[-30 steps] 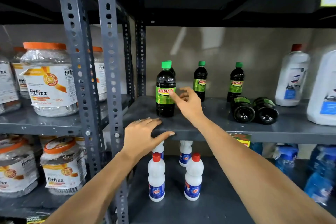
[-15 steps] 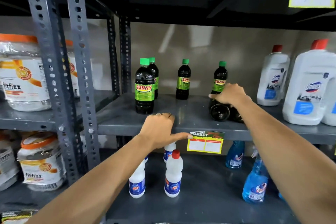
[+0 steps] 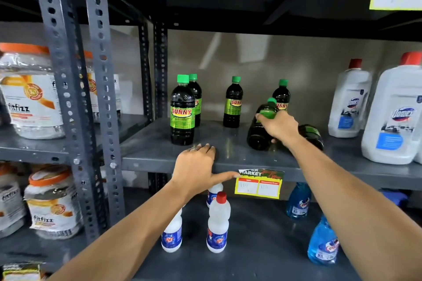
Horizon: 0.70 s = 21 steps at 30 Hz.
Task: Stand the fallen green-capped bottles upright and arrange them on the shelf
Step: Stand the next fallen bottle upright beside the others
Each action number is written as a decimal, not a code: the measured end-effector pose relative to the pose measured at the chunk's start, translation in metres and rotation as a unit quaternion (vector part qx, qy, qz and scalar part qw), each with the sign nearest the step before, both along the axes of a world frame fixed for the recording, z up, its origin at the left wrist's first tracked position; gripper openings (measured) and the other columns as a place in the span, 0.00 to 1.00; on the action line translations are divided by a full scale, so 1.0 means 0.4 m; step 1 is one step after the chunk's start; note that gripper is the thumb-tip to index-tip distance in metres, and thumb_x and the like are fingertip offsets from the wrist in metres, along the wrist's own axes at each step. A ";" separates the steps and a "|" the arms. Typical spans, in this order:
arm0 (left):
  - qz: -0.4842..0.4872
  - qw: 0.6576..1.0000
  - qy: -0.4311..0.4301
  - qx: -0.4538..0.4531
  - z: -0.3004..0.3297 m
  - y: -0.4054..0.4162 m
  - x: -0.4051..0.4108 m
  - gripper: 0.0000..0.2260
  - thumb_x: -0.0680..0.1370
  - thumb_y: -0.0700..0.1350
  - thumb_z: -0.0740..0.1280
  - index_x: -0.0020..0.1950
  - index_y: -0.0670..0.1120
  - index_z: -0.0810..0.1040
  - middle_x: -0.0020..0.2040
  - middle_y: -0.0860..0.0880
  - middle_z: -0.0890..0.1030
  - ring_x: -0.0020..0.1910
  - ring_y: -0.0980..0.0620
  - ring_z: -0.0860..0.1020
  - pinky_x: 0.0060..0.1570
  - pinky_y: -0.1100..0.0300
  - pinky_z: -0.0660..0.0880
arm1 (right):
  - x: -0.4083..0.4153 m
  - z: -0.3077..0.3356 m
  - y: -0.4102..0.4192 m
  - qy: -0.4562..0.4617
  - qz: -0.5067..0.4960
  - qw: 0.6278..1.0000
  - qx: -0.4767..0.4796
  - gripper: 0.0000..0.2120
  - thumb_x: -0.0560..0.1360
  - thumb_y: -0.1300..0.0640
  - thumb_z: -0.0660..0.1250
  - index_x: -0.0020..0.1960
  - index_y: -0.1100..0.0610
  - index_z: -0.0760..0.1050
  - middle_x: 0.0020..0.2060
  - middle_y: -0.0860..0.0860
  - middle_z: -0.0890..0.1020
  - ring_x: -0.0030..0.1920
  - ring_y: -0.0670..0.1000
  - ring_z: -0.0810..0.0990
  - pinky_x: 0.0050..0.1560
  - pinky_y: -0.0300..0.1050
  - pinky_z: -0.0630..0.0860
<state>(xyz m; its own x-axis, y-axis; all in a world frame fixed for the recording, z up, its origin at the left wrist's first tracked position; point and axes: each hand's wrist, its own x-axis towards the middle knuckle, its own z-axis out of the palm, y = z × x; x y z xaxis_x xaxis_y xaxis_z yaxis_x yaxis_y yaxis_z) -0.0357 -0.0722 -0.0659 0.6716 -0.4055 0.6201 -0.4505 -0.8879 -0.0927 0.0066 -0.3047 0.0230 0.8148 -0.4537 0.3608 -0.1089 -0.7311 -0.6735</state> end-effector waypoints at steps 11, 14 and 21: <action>0.008 1.000 0.030 -0.003 -0.003 -0.004 -0.001 0.49 0.67 0.80 0.43 0.58 0.42 0.81 0.58 0.45 0.82 0.59 0.46 0.80 0.51 0.54 0.77 | 0.006 -0.080 0.126 -0.169 0.046 0.982 -0.074 0.36 0.65 0.33 0.72 0.58 0.61 0.68 0.55 0.58 0.78 0.54 0.64 0.80 0.48 0.55 0.75; 0.014 1.000 0.027 -0.004 -0.004 -0.003 0.000 0.48 0.67 0.80 0.45 0.60 0.42 0.80 0.59 0.45 0.82 0.60 0.46 0.79 0.52 0.54 0.77 | 0.002 -0.085 0.125 -0.159 0.039 0.985 -0.062 0.39 0.62 0.28 0.70 0.56 0.58 0.68 0.53 0.55 0.79 0.53 0.61 0.81 0.46 0.55 0.77; 0.022 1.000 0.014 -0.006 -0.004 -0.003 -0.001 0.50 0.66 0.80 0.43 0.63 0.43 0.79 0.63 0.46 0.80 0.63 0.47 0.77 0.56 0.55 0.75 | 0.004 -0.090 0.125 -0.156 0.056 0.985 -0.047 0.33 0.64 0.34 0.71 0.57 0.56 0.68 0.50 0.54 0.82 0.50 0.60 0.82 0.48 0.56 0.79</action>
